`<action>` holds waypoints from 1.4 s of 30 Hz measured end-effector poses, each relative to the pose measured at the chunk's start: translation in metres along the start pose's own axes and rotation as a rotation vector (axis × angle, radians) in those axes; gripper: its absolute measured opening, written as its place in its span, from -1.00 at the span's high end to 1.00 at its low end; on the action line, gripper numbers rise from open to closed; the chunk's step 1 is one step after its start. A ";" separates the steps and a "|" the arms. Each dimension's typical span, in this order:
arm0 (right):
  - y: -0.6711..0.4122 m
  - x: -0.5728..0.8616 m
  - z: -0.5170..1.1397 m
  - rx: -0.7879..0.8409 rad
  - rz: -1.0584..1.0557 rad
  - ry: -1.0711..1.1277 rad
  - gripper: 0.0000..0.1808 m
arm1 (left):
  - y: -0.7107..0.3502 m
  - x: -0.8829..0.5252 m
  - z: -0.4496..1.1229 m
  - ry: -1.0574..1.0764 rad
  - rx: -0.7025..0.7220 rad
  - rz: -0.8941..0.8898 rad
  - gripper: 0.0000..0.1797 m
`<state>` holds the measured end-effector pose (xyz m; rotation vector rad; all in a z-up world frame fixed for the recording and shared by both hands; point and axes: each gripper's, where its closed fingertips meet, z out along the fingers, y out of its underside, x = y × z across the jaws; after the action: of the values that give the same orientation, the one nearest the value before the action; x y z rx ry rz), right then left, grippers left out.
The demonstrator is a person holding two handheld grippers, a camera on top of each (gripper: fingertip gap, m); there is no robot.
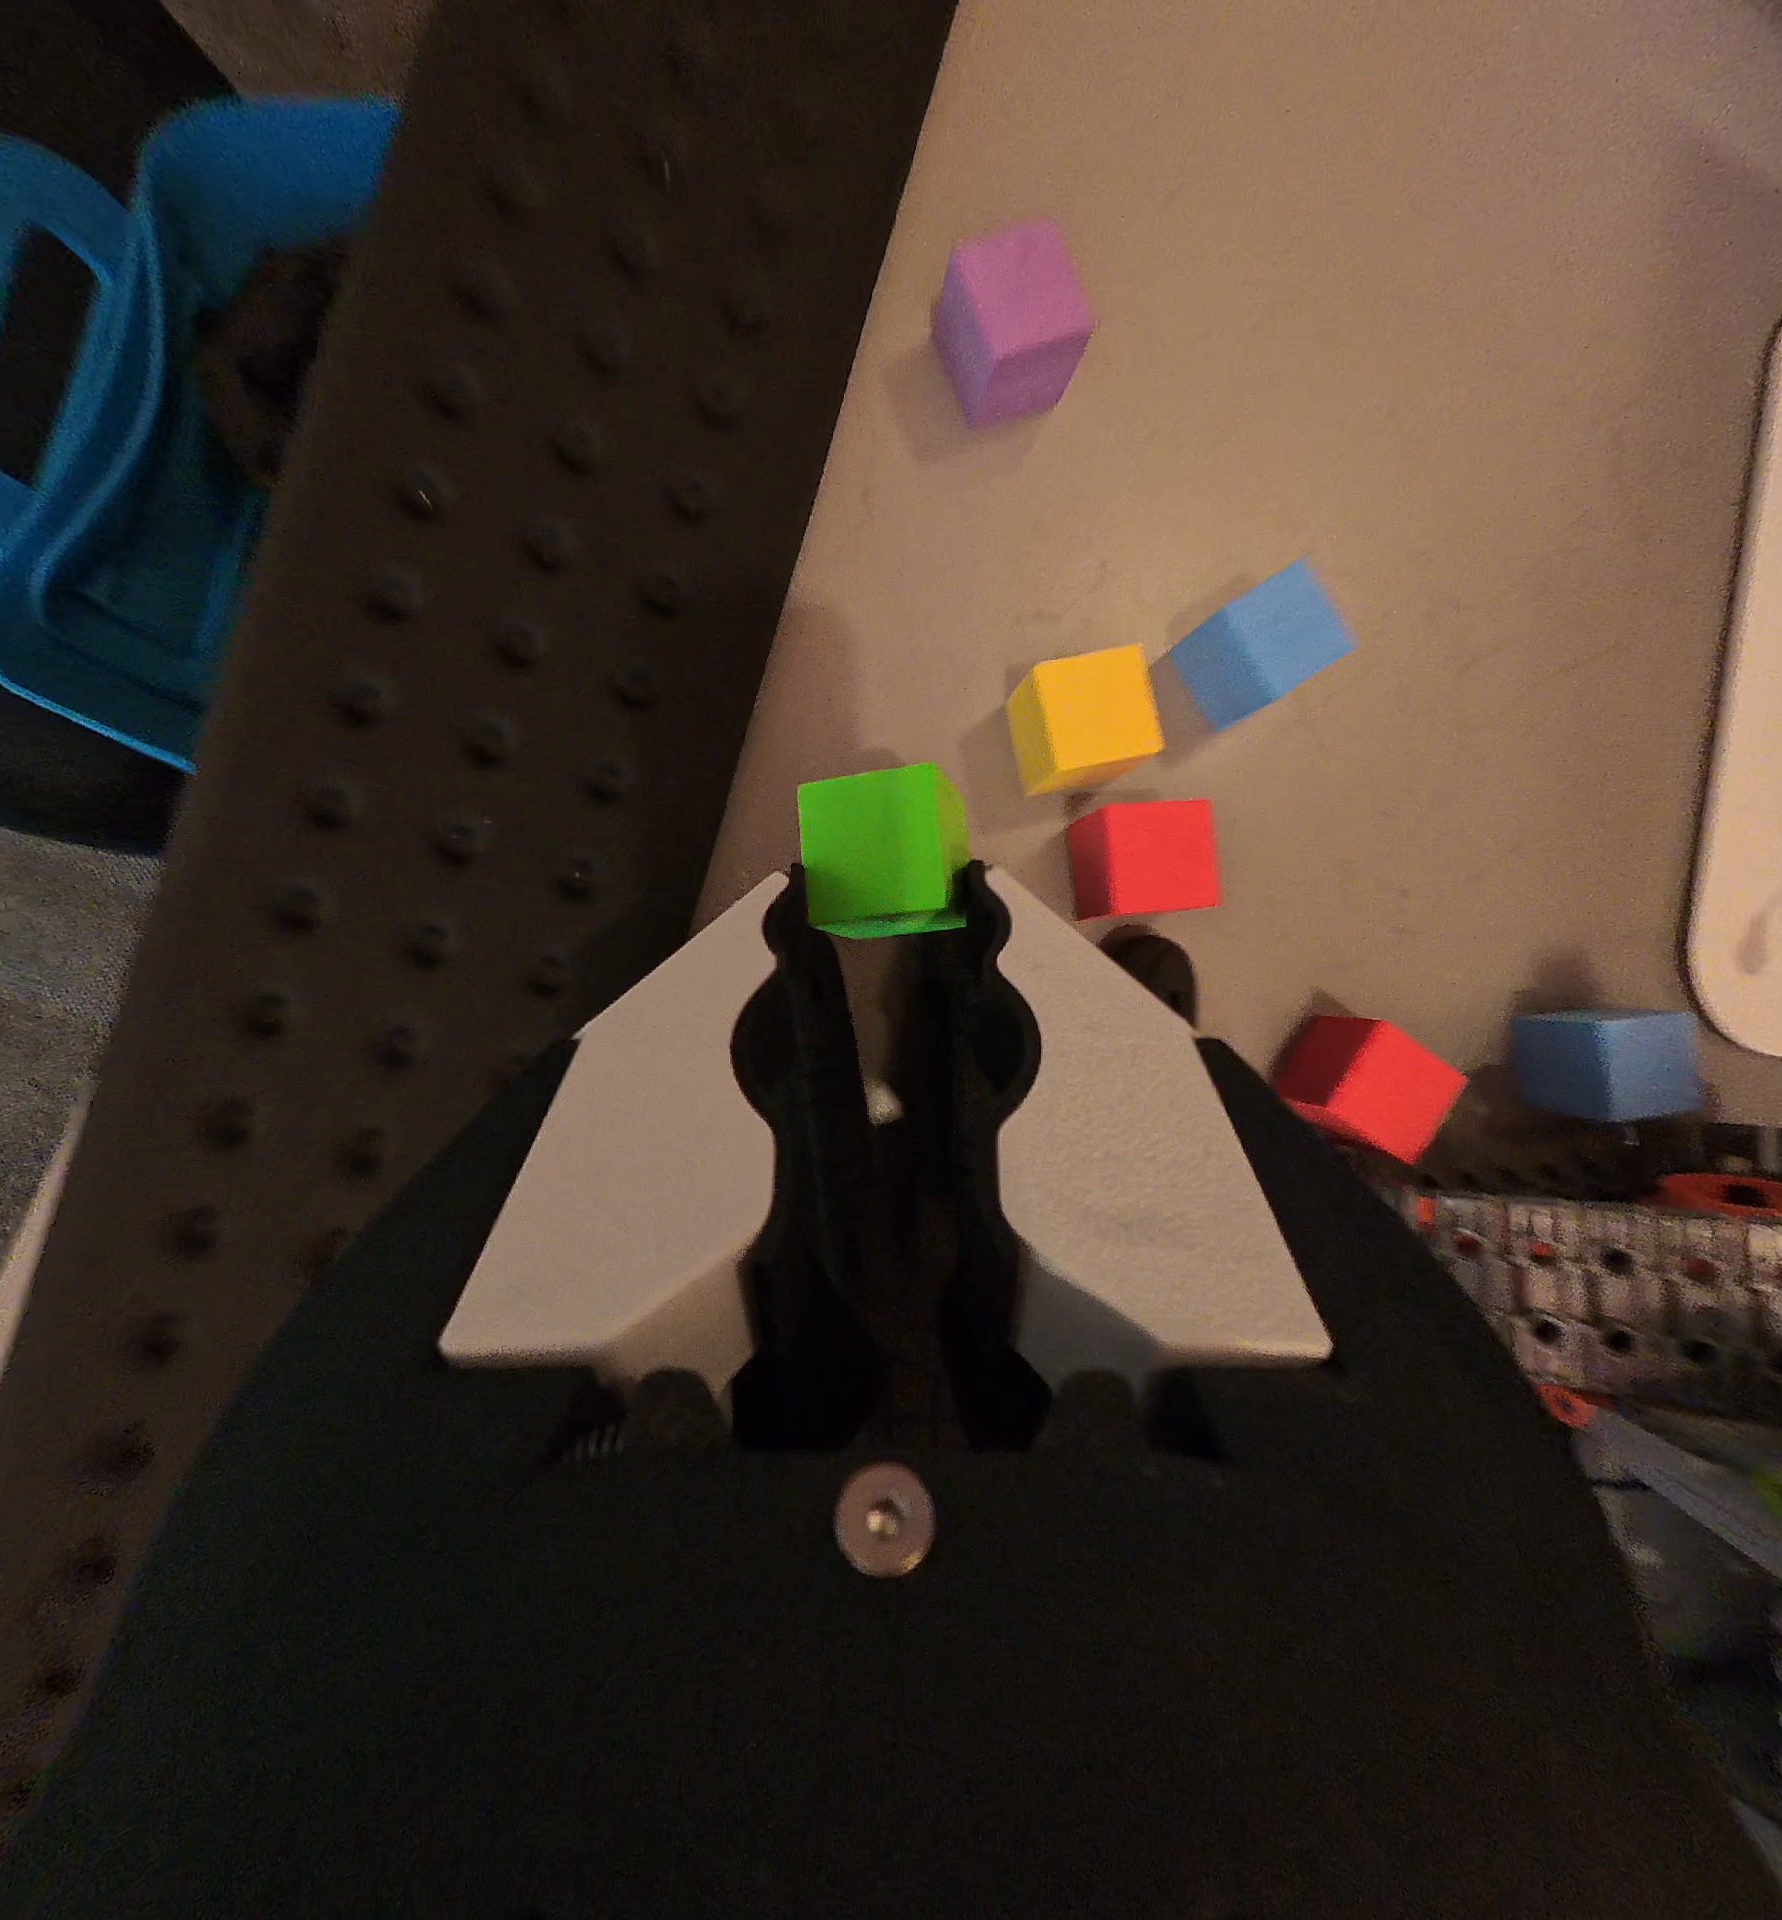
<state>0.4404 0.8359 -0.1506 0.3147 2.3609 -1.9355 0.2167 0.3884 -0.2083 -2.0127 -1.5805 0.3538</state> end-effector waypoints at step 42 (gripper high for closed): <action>-0.041 -0.038 0.006 0.059 -0.195 -0.289 0.86 | 0.065 0.501 -0.303 0.032 0.046 0.611 0.69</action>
<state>0.4687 0.8186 -0.1054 -0.1890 2.2193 -1.9755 0.5642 0.7779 0.0652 -2.4154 -0.8942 0.5715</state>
